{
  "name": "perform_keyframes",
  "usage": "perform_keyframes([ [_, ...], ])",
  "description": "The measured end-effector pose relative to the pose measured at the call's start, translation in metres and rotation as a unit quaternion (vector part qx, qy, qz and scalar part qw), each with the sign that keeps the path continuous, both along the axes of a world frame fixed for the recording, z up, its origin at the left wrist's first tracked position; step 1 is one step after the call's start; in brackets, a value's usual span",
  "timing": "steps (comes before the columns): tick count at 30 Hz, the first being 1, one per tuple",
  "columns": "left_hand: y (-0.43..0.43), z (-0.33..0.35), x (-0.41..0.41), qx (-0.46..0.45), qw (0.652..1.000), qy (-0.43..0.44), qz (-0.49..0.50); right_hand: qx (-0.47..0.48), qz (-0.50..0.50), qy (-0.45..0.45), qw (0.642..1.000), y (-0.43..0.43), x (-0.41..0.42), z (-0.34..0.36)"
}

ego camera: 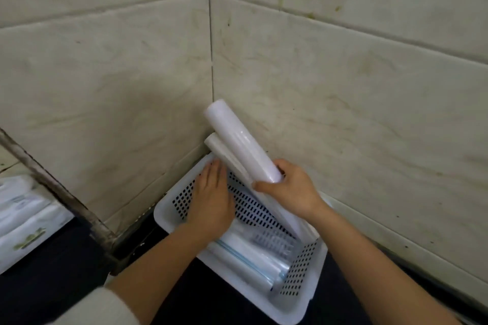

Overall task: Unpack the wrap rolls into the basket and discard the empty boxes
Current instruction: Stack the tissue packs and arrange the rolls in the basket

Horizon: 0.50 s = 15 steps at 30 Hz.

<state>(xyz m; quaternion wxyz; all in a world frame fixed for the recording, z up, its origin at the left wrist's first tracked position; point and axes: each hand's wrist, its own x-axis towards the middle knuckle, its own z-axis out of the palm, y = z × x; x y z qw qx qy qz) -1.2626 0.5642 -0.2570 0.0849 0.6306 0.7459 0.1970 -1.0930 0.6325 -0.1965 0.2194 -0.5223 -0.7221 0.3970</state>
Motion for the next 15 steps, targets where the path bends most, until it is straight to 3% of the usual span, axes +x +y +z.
perform_keyframes([
  [2, 0.022, -0.003, -0.001, -0.015, 0.994, 0.092, -0.064, 0.039, -0.007, -0.011, 0.999, 0.008, 0.005, 0.012],
  [5, 0.036, -0.001, -0.005, -0.005, 0.984, 0.155, -0.092, 0.074, 0.029, -0.033, 0.996, 0.014, 0.007, 0.014],
  [10, 0.016, -0.006, -0.019, 0.101, 0.981, 0.156, -0.060, 0.076, 0.048, -0.058, 0.994, 0.019, -0.005, -0.012],
  [15, 0.004, -0.004, -0.029, 0.103, 0.978, 0.157, -0.085, 0.089, 0.046, -0.085, 0.991, 0.010, -0.017, -0.045],
])
